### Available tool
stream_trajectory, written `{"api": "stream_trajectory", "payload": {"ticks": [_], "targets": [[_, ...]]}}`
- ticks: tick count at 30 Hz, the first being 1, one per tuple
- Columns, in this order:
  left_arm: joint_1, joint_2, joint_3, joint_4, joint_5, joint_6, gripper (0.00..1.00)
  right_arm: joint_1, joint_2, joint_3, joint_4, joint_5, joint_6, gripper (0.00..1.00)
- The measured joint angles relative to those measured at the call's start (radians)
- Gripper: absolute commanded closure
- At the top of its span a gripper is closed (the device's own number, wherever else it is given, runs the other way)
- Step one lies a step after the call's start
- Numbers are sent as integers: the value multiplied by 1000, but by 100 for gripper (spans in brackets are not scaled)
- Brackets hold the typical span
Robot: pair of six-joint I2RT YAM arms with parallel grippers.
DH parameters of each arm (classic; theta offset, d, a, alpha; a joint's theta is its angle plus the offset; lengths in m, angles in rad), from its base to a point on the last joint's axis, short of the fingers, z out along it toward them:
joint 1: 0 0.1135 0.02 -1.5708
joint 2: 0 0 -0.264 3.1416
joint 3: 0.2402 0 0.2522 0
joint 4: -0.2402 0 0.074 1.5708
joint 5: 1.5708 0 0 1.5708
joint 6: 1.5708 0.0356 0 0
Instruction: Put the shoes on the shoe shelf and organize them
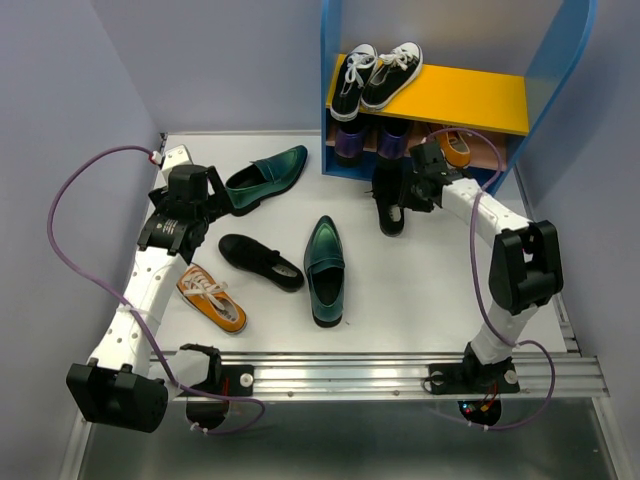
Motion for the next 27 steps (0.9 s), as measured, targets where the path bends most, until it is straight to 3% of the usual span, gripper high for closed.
{"api": "stream_trajectory", "payload": {"ticks": [7,11,27], "targets": [[0,0,0,0,0,0,1,18,-16,-95,31,-11,28,62],[0,-1,0,-1,0,0,1,19,-1,-113,61,-23,39,99],[0,-18,0,-7,-1,0,1,89,6,-112,134,-9,51,99]]}}
